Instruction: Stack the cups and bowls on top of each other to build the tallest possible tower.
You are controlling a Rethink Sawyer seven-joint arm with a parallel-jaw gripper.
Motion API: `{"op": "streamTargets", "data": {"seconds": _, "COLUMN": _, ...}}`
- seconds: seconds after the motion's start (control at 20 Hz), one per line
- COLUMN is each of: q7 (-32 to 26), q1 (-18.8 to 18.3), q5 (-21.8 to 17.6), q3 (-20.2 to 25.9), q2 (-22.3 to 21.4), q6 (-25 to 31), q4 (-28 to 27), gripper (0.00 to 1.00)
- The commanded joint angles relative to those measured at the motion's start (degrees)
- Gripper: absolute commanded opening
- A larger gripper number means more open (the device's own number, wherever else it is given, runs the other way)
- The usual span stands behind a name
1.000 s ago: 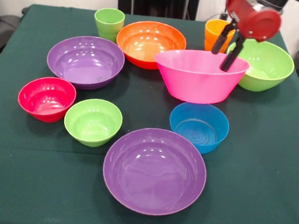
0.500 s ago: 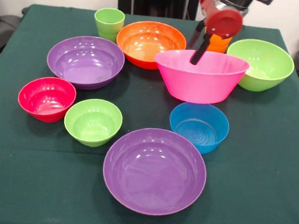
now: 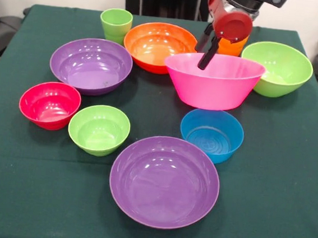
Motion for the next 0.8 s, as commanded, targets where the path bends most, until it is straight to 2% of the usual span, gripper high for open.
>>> {"op": "streamTargets", "data": {"seconds": 0.05, "q7": 16.91, "q1": 1.84, "q5": 1.60, "q3": 4.82, "q2": 3.05, "q6": 4.36, "q4": -2.05, "gripper": 1.00}}
{"op": "streamTargets", "data": {"seconds": 0.2, "q7": 18.13, "q1": 2.85, "q5": 1.64, "q3": 4.09, "q2": 2.60, "q6": 6.23, "q4": -2.43, "gripper": 1.00}}
{"op": "streamTargets", "data": {"seconds": 0.8, "q7": 17.85, "q1": 2.11, "q5": -0.60, "q3": 2.26, "q2": 1.91, "q6": 10.39, "q4": -4.93, "gripper": 1.00}}
